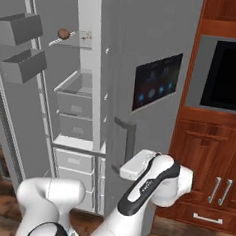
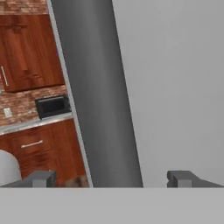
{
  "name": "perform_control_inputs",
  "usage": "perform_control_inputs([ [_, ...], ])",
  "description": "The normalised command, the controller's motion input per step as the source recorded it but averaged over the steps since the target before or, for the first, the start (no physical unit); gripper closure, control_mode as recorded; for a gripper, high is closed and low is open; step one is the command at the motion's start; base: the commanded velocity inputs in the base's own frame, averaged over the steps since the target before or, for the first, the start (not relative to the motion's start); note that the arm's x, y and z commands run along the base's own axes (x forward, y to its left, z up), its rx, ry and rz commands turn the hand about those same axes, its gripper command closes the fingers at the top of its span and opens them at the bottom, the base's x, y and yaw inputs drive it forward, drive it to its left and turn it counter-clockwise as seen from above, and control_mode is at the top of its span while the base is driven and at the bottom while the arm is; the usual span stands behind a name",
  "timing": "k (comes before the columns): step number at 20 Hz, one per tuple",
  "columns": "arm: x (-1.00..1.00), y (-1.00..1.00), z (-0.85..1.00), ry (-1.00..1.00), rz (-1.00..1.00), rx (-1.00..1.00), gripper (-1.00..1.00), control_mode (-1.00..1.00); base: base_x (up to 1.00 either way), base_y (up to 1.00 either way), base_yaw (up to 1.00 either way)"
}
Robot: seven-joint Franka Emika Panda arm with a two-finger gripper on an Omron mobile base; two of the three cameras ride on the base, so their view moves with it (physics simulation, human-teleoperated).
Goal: There's a fish in the fridge that needs to be moved to the freezer for freezing. Pick up the fish from the fridge, place it on any shelf in the freezer, and close the fridge and freezer doors when done.
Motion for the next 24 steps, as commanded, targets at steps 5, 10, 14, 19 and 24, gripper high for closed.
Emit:
perform_control_inputs([
  [5, 0.17, 0.72, -0.01, 0.0, 0.09, 0.03, -1.0, -1.0, 0.0, 0.0, 0.0],
  [10, 0.35, 0.54, 0.0, 0.0, 0.0, 0.0, -1.0, -1.0, 0.0, 0.0, 0.0],
  [14, 0.43, 0.42, 0.0, 0.0, -0.19, 0.0, -1.0, -1.0, 0.0, 0.0, 0.0],
  [19, 0.53, 0.46, 0.0, 0.0, -0.25, 0.0, -1.0, -1.0, 0.0, 0.0, 0.0],
  [24, 0.47, 0.41, 0.0, -0.01, -0.2, 0.0, -1.0, -1.0, 0.0, 0.0, 0.0],
])
